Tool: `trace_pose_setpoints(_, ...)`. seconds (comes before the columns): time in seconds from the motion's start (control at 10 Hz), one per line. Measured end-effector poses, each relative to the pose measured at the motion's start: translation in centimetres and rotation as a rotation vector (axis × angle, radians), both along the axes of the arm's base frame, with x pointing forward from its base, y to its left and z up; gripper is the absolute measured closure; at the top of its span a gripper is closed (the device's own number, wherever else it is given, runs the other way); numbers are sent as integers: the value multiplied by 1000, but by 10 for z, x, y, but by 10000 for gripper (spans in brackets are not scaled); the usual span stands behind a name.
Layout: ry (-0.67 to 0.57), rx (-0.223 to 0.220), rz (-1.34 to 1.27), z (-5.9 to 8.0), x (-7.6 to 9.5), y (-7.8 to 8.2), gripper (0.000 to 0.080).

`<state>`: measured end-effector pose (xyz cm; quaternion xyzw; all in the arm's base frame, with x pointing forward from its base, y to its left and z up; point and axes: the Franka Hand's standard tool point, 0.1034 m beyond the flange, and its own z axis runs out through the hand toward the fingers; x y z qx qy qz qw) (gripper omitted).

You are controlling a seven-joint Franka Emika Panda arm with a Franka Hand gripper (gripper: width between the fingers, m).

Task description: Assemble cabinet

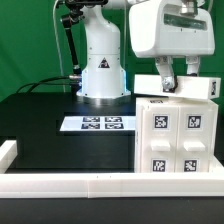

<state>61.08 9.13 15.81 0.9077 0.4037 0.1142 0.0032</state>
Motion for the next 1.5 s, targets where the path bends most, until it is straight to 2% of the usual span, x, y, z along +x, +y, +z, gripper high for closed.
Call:
trace_pose_setpoints(0.4, 5, 17, -65, 0, 0, -1, 239)
trace_pose_setpoints(0.7, 28, 92, -348, -1, 1, -6, 239)
trace_pose_setpoints(1.0, 34, 161, -627, -1, 2, -6, 238)
trace_pose_setpoints(1.1, 34, 204, -768, 0, 3, -5, 238)
trace_pose_setpoints(1.5, 63, 296, -1099, 0, 3, -7, 238)
